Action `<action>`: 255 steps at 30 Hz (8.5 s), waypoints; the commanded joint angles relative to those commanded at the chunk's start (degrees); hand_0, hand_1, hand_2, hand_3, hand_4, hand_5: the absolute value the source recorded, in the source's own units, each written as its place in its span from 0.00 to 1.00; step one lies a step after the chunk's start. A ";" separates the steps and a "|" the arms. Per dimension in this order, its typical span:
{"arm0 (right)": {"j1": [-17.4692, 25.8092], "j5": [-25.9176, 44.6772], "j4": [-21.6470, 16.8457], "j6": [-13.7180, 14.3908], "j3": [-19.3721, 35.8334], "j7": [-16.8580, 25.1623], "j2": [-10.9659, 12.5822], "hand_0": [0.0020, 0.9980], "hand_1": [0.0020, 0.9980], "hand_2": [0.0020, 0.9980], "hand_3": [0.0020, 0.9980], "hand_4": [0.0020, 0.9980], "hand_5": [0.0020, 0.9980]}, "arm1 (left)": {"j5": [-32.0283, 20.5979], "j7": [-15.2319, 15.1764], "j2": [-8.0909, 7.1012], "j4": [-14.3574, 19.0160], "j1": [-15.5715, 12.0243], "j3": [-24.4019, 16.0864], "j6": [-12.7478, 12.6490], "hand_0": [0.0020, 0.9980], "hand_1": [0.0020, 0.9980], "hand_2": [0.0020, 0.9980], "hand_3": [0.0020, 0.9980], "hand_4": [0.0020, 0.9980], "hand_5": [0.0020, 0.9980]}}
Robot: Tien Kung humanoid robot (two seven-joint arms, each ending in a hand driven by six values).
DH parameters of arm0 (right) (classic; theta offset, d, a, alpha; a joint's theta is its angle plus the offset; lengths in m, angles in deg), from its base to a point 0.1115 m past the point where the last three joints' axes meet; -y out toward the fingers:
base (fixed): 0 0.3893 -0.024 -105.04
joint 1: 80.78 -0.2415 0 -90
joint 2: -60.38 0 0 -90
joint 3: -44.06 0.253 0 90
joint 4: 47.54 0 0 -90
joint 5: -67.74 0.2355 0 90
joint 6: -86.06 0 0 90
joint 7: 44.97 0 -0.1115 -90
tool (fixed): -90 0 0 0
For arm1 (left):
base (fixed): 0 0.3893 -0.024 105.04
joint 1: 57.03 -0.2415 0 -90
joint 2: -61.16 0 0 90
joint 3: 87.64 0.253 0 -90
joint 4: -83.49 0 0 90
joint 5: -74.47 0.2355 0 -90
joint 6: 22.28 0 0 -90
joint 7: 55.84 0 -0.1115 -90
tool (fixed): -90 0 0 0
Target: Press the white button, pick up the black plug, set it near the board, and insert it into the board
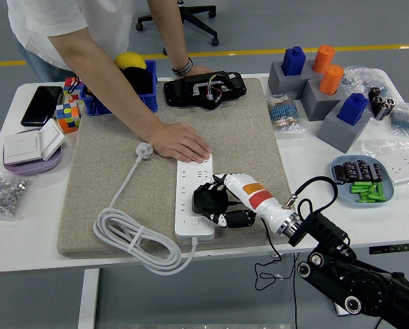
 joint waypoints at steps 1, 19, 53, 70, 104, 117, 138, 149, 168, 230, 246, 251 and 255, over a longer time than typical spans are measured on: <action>-0.12 -0.06 -0.02 0.12 -0.15 0.02 -0.05 0.45 0.35 0.38 0.56 0.72 0.00 | 0.04 0.01 -0.01 0.00 0.01 -0.03 0.01 0.47 0.50 0.51 0.58 0.59 0.27; -0.77 -0.29 1.45 0.46 -1.35 -0.07 -0.41 0.45 0.35 0.38 0.56 0.72 0.00 | 0.19 0.03 -0.02 0.00 -0.01 -0.11 0.02 0.47 0.50 0.51 0.58 0.59 0.27; -0.59 4.62 1.10 -1.17 -1.02 0.95 -0.34 0.52 0.51 0.53 0.62 0.75 0.01 | 0.29 0.07 0.06 0.00 -0.12 -0.22 -0.03 0.47 0.50 0.51 0.58 0.59 0.27; -0.57 4.65 1.31 -2.57 -0.85 0.98 -0.39 0.84 0.83 0.79 0.82 1.00 0.26 | 0.43 0.11 0.06 0.00 -0.12 -0.17 0.04 0.47 0.50 0.51 0.58 0.59 0.27; 12.13 -3.61 -10.37 -5.29 30.08 -3.42 5.06 0.88 0.84 0.80 0.80 1.00 0.35 | -0.20 0.01 0.02 0.00 0.07 -0.22 -0.04 0.47 0.50 0.51 0.58 0.59 0.27; 17.57 -3.57 -14.86 -5.67 38.69 -4.59 5.23 0.88 0.82 0.78 0.78 1.00 0.36 | 0.01 0.16 -0.06 0.00 0.09 -0.09 0.04 0.47 0.50 0.51 0.58 0.59 0.27; 21.57 -3.69 -18.23 -6.59 44.64 -5.02 4.63 0.86 0.80 0.76 0.77 1.00 0.36 | 0.17 0.20 -0.25 0.00 0.06 0.19 0.08 0.47 0.50 0.51 0.58 0.59 0.26; 21.91 -3.76 -19.44 -7.28 46.94 -5.20 4.39 0.86 0.79 0.75 0.77 1.00 0.35 | 0.19 0.14 0.06 0.00 0.31 -0.03 0.14 0.47 0.50 0.51 0.58 0.59 0.26; 22.05 -3.50 -19.35 -6.85 47.93 -5.32 3.79 0.84 0.78 0.75 0.77 0.98 0.33 | -0.45 -0.12 0.07 0.00 1.05 -0.07 -0.03 0.47 0.50 0.51 0.58 0.59 0.26; 21.66 -2.70 -18.90 -7.69 46.99 -6.11 3.30 0.81 0.75 0.73 0.70 0.88 0.27 | -1.14 0.16 -1.19 0.00 2.06 0.45 -0.22 0.47 0.50 0.51 0.58 0.59 0.26; 21.85 -2.21 -19.00 -7.64 47.51 -3.36 3.63 0.79 0.73 0.71 0.68 0.87 0.27 | -0.88 0.29 -1.34 0.00 1.85 0.58 -0.15 0.47 0.50 0.51 0.58 0.59 0.26; 21.94 -2.83 -19.07 -8.27 48.07 -4.85 3.55 0.80 0.74 0.72 0.68 0.87 0.27 | -0.54 0.34 -1.56 0.00 1.90 0.64 -0.03 0.47 0.50 0.51 0.58 0.59 0.26; 21.97 -2.99 -19.09 -8.49 48.21 -5.17 3.42 0.80 0.74 0.72 0.67 0.87 0.27 | -0.26 0.37 -1.58 0.00 1.61 0.57 0.03 0.47 0.50 0.51 0.58 0.59 0.26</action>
